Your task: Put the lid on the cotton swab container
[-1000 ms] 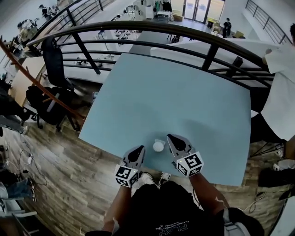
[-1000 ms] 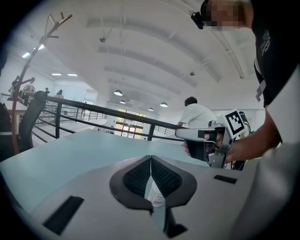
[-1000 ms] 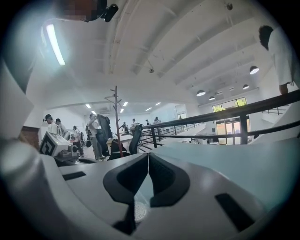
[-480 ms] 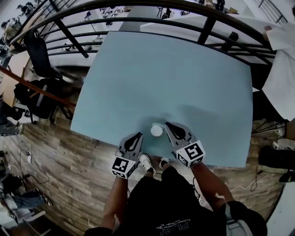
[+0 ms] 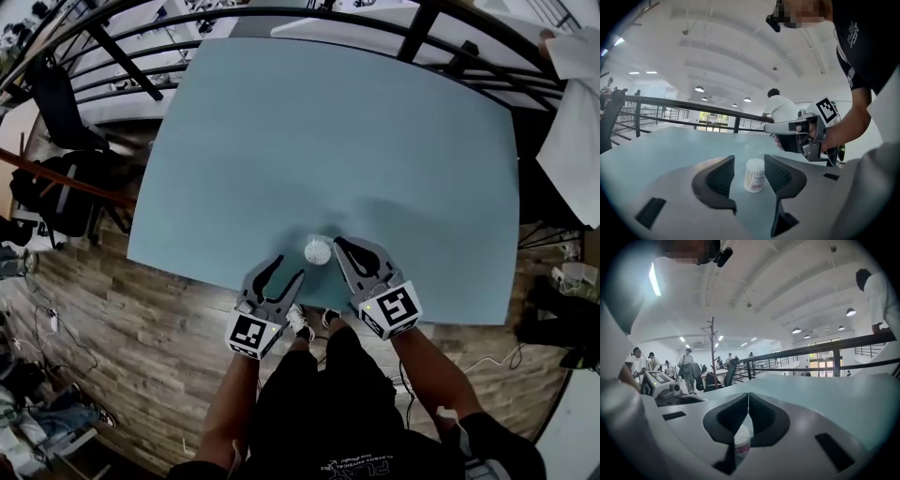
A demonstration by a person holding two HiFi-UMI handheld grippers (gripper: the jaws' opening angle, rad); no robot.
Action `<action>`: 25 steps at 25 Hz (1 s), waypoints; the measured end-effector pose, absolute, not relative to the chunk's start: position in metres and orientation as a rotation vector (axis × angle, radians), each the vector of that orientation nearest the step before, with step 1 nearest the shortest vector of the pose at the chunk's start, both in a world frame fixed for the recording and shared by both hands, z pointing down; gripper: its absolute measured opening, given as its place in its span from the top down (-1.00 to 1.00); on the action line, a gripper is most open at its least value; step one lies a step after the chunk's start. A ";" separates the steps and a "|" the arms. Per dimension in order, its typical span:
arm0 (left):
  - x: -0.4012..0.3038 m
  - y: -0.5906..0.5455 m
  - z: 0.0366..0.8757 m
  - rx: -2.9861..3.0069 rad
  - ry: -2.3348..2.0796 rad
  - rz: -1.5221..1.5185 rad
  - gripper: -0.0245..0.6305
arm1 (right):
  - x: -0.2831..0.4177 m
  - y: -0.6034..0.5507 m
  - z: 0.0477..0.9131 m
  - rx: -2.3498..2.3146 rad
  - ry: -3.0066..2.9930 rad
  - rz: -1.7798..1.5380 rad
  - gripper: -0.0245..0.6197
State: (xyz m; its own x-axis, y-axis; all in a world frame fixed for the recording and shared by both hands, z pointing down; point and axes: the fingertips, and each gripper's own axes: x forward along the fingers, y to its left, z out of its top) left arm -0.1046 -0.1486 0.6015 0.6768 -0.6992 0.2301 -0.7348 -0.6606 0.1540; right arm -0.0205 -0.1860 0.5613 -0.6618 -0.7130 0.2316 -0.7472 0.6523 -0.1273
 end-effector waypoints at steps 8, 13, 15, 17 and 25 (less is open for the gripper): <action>-0.084 -0.158 0.631 2.724 -1.103 0.337 0.09 | -0.023 -0.200 0.571 1.229 -2.722 0.341 0.87; -0.065 -0.174 0.645 2.729 -1.085 0.370 0.05 | -0.012 -0.214 0.581 1.209 -2.719 0.359 0.87; -0.058 -0.179 0.650 2.733 -1.072 0.386 0.05 | -0.010 -0.219 0.583 1.202 -2.719 0.361 0.87; -0.053 -0.183 0.655 2.735 -1.067 0.406 0.05 | -0.009 -0.223 0.584 1.197 -2.720 0.362 0.87; -0.044 -0.182 0.667 2.747 -1.120 0.513 0.05 | -0.005 -0.222 0.592 1.220 -2.717 0.396 0.87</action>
